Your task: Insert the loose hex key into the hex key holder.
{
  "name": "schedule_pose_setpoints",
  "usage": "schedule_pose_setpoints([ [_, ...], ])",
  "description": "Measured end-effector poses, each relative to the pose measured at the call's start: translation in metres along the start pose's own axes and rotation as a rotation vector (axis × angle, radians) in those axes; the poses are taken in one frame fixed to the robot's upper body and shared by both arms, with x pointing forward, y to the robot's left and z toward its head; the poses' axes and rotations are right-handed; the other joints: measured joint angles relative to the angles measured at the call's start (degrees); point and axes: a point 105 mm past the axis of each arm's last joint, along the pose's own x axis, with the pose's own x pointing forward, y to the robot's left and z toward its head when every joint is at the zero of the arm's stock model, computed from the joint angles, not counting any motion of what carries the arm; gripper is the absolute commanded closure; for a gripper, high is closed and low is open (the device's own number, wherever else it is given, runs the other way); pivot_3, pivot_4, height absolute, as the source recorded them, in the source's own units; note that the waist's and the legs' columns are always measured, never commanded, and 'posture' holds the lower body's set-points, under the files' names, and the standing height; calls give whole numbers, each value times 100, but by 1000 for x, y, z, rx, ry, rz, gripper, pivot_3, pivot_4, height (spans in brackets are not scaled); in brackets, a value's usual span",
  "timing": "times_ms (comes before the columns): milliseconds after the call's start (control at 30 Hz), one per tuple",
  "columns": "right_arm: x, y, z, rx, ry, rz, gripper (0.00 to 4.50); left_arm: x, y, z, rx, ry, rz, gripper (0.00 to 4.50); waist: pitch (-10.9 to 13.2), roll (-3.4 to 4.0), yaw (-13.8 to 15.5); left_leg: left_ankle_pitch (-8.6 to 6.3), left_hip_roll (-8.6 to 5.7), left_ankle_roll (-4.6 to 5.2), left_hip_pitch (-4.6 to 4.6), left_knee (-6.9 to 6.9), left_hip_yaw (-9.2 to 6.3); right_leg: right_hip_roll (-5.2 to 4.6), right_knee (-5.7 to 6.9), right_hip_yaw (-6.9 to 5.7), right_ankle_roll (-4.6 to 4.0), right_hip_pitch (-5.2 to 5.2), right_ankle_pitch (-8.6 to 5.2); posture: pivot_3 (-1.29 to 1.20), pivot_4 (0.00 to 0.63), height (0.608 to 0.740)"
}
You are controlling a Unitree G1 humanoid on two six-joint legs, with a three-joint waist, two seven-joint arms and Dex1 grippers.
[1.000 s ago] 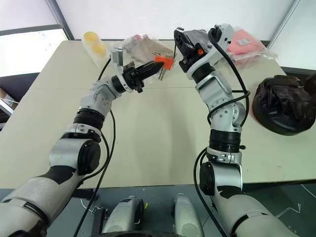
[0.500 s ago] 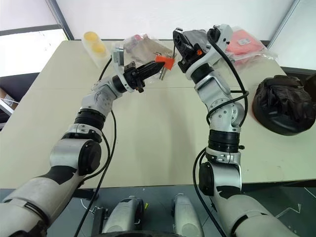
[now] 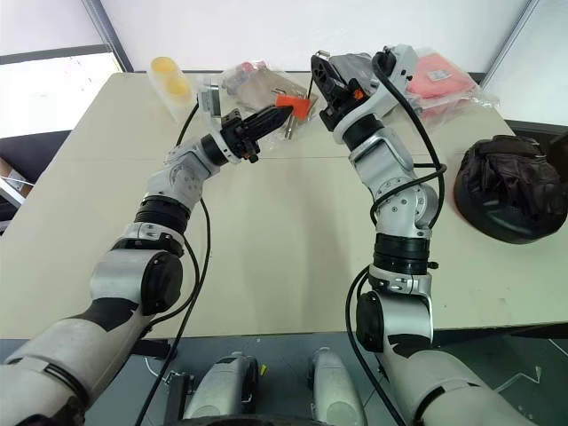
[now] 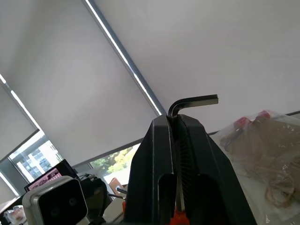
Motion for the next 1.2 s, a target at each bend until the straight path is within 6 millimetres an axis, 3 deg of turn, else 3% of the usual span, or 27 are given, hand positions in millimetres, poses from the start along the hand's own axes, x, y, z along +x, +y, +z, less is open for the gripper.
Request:
schedule_pose_setpoints([
  [167, -1, -2, 3, -14, 5, -1, 4422, 3, -1, -2, -9, -8, -1, 4500, 0, 0, 1, 0, 0, 0, 0, 0, 0, 0, -1, 0, 0, 0, 0, 0, 150, 740],
  [200, -2, -2, 3, -19, 9, 1, 4129, 3, -1, -2, -10, -8, 0, 4500, 0, 0, 1, 0, 0, 0, 0, 0, 0, 0, -1, 0, 0, 0, 0, 0, 150, 740],
  [333, -2, -1, 2, -19, 20, 7, 2430, 5, -3, -2, -8, -20, -8, 4500, 0, 0, 1, 0, 0, 0, 0, 0, 0, 0, -1, 0, 0, 0, 0, 0, 150, 740],
  [433, -1, 0, 5, -28, 15, 15, 763, 5, -3, -1, -4, -23, -7, 4500, 0, 0, 0, 0, 0, 0, 0, 0, 0, 0, -1, 0, 0, 0, 0, 0, 150, 740],
  [500, 0, 1, 8, -33, 7, 18, 33, 5, -3, -2, 1, -26, -6, 4500, 0, 0, -2, 0, 0, 0, 0, 0, 0, 0, -1, 0, 0, 0, 0, 0, 150, 740],
  [667, -9, 13, 17, -42, 29, 100, 33, 5, -3, -2, 6, -27, -4, 4500, 0, 0, 25, 0, 1, 0, -4, -1, -2, 0, -8, -1, 0, 0, 0, 0, 150, 740],
  [767, -29, 23, 19, -116, 119, 200, 33, 4, -2, -1, 7, -26, 5, 4500, 0, 0, 43, -1, -1, 1, -11, 0, -3, -4, -18, -3, 1, 3, 0, 0, 150, 740],
  [933, -72, 13, -6, -363, 415, 280, 33, -12, 5, -10, -43, 6, 67, 4500, 1, 0, 0, -2, -4, 4, -8, 1, 1, -1, -24, 1, 2, 5, 0, 0, 150, 740],
  [1100, -96, 0, -28, -526, 585, 318, 33, -56, 11, -53, -218, 117, 220, 4500, 1, 0, -39, -2, 11, 4, 8, 0, -1, 16, -11, 2, 0, 6, 0, 0, 150, 740],
  [1200, -101, -3, -38, -549, 609, 336, 33, -84, 6, -68, -308, 184, 296, 4500, 2, -1, -23, -2, 15, 4, 7, 2, -1, 15, -9, 4, 0, 6, 0, 0, 150, 740],
])
